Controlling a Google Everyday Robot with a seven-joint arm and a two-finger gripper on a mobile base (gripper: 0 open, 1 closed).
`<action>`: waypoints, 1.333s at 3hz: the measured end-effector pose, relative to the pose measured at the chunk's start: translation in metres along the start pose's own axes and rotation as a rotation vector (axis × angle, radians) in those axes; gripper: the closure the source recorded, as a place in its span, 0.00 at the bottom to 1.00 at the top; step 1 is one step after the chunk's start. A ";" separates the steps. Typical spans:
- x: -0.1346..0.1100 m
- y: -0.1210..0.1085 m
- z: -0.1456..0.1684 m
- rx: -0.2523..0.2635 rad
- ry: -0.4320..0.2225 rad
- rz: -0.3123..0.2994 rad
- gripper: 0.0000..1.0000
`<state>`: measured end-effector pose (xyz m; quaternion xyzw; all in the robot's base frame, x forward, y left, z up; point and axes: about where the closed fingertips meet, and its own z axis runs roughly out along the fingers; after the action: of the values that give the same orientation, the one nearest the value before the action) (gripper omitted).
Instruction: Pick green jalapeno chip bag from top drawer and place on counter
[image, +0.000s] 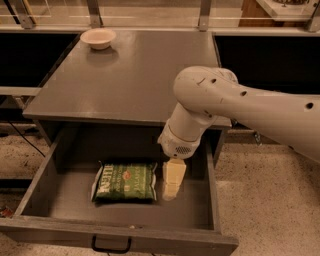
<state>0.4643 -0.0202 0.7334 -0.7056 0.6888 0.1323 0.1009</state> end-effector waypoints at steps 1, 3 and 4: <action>-0.014 0.013 0.007 -0.005 -0.012 -0.035 0.00; -0.028 0.021 0.021 -0.015 -0.028 -0.074 0.00; -0.035 -0.004 0.051 -0.052 -0.063 -0.070 0.00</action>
Offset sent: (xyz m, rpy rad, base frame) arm -0.0401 0.0438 -0.0042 0.0351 -0.0082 0.1191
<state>0.4650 0.0296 0.6960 -0.7272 0.6564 0.1688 0.1087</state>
